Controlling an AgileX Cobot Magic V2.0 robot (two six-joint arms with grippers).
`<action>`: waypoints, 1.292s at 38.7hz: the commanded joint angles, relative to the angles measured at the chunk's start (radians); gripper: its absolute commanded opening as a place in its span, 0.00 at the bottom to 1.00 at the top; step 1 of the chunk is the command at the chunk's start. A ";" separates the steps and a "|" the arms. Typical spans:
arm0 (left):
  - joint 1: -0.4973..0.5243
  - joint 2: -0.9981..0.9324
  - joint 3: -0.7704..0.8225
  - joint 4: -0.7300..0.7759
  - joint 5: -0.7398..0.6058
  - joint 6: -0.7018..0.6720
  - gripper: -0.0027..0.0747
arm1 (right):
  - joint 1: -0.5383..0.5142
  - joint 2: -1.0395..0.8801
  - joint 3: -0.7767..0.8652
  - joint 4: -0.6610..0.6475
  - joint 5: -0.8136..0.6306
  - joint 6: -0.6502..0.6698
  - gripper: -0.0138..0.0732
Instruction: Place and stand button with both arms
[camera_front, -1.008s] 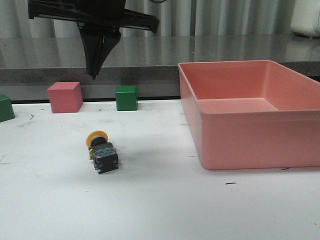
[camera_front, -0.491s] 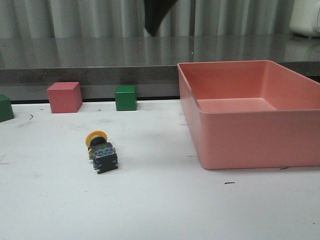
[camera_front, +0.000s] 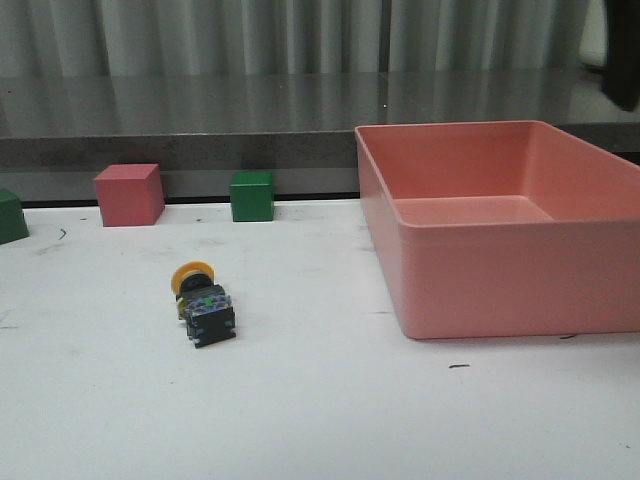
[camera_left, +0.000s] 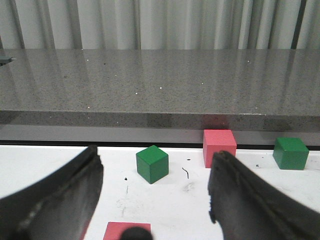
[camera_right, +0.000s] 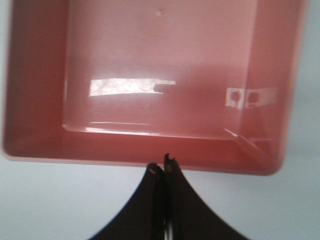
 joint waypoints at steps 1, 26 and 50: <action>-0.006 0.012 -0.037 0.001 -0.074 0.001 0.60 | -0.060 -0.138 0.110 -0.011 -0.145 -0.022 0.09; -0.006 0.012 -0.037 0.001 -0.074 0.001 0.60 | -0.066 -0.929 0.873 -0.150 -0.984 -0.025 0.09; -0.006 0.012 -0.037 -0.078 -0.095 0.001 0.60 | -0.066 -1.137 0.942 -0.150 -0.984 -0.025 0.09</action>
